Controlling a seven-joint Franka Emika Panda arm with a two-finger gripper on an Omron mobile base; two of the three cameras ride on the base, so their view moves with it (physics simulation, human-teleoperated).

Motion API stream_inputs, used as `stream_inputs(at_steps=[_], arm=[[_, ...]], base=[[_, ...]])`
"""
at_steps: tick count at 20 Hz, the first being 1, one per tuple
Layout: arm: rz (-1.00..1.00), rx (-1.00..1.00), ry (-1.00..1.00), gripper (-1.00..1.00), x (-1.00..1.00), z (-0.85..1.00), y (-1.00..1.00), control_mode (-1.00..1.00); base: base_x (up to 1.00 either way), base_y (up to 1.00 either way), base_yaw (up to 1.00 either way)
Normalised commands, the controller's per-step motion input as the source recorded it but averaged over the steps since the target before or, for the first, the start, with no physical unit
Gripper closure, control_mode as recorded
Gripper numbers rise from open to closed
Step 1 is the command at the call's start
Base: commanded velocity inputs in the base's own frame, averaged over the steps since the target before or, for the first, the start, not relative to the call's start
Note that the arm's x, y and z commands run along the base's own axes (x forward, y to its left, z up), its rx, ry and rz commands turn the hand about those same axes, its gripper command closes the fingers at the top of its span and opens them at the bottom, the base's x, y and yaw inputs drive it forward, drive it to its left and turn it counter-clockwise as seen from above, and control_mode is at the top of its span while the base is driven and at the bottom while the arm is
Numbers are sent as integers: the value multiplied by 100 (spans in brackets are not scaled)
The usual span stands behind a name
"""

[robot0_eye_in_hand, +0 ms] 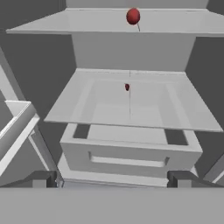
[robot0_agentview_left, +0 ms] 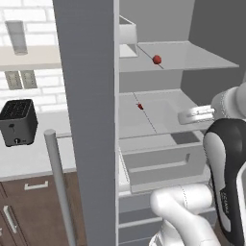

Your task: Take the strawberry from the fridge and place it on top of the pancake, located on the dining counter.

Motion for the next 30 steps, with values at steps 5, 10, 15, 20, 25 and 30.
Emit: stream_inputs(at_steps=[5, 10, 15, 20, 25, 30], arm=[[-6, 0, 0, -100, 12, 76, -19, -100], [0, 0, -3, -100, 46, 22, -16, -100], [0, 0, -13, -100, 63, 0, 0, -100], [0, 0, -21, -100, 51, 1, -5, -100], [0, 0, -3, -100, 46, 21, 0, -100], [0, 0, 0, -100, 48, 22, 0, -100]], base=[[0, 0, 0], [0, 0, 0], [0, 0, 0], [0, 0, 0], [0, 0, 0], [0, 0, 0]])
